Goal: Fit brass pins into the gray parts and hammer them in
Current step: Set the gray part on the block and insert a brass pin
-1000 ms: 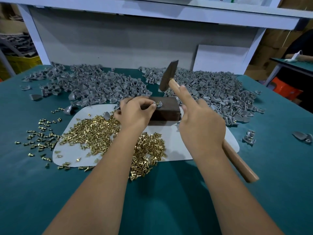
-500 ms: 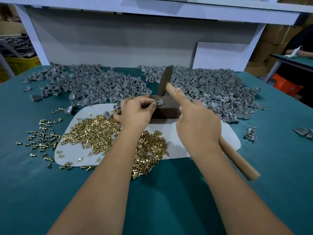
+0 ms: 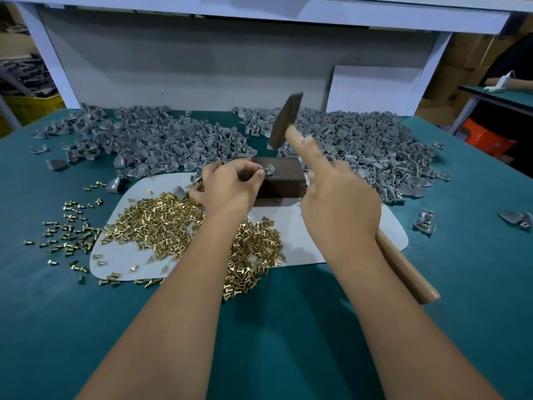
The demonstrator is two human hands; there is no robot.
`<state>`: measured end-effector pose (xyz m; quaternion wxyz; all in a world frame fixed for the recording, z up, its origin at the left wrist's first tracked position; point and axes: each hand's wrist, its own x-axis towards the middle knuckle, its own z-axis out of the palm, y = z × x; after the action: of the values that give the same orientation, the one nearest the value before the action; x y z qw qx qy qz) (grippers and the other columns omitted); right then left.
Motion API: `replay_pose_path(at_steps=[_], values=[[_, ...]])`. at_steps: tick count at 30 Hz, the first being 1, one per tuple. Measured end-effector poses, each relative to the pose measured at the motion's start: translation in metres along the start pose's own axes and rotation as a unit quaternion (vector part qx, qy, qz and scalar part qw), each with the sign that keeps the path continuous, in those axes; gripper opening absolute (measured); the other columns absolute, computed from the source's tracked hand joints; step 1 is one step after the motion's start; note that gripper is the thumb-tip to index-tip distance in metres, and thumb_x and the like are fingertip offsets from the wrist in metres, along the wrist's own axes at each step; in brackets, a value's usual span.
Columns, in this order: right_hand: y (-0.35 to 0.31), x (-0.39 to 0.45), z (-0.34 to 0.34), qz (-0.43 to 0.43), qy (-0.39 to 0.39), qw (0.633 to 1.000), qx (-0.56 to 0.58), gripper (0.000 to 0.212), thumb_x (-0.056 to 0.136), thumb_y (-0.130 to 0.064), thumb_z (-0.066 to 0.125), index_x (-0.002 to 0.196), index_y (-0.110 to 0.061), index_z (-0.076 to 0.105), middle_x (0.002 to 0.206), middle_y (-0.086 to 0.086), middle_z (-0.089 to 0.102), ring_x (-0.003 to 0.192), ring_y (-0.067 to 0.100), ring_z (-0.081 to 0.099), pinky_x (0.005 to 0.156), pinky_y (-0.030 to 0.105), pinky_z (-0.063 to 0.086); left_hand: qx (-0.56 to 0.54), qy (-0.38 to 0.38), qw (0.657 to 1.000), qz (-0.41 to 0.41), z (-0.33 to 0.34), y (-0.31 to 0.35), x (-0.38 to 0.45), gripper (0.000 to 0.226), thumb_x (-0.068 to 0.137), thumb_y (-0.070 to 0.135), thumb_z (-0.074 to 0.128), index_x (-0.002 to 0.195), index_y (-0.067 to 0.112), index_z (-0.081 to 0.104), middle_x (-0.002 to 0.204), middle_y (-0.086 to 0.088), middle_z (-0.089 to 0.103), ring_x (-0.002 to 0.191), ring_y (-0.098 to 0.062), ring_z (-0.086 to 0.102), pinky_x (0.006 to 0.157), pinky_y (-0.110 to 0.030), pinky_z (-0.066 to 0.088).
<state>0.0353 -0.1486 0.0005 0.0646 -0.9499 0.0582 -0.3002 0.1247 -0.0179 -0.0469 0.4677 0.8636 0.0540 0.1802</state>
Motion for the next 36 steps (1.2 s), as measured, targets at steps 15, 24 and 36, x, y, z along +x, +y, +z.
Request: replay_pose_path(at_steps=[15, 24, 36], values=[[-0.0030, -0.0024, 0.0044, -0.018, 0.025, 0.999, 0.033, 0.062, 0.088, -0.013, 0.056, 0.143, -0.035, 0.038, 0.083, 0.010, 0.057, 0.060, 0.022, 0.036, 0.047, 0.027, 0.017, 0.016, 0.004, 1.000, -0.023, 0.0023, 0.0012, 0.0024, 0.019, 0.083, 0.049, 0.072, 0.067, 0.048, 0.062, 0.128, 0.013, 0.054, 0.139, -0.007, 0.021, 0.106, -0.045, 0.009], [-0.0013, -0.0007, 0.0071, -0.029, -0.026, 0.999, 0.001, 0.066, 0.091, -0.017, 0.052, 0.141, -0.048, 0.023, 0.077, 0.003, 0.049, 0.053, 0.021, 0.035, 0.043, 0.025, 0.018, 0.002, 0.008, 1.000, 0.000, 0.0022, -0.0004, 0.0008, 0.010, 0.082, 0.048, 0.073, 0.075, 0.047, 0.067, 0.087, 0.040, 0.038, 0.134, -0.006, 0.024, 0.107, -0.046, 0.010], [-0.0057, 0.0021, 0.0035, -0.002, 0.014, 1.000, 0.007, 0.066, 0.090, -0.016, 0.055, 0.144, -0.043, 0.029, 0.076, 0.002, 0.041, 0.054, 0.021, 0.035, 0.043, 0.024, 0.014, 0.017, 0.024, 1.000, -0.004, 0.0030, -0.0004, 0.0021, 0.013, 0.083, 0.050, 0.071, 0.073, 0.049, 0.063, 0.112, 0.022, 0.064, 0.135, -0.009, 0.026, 0.109, -0.053, 0.012]])
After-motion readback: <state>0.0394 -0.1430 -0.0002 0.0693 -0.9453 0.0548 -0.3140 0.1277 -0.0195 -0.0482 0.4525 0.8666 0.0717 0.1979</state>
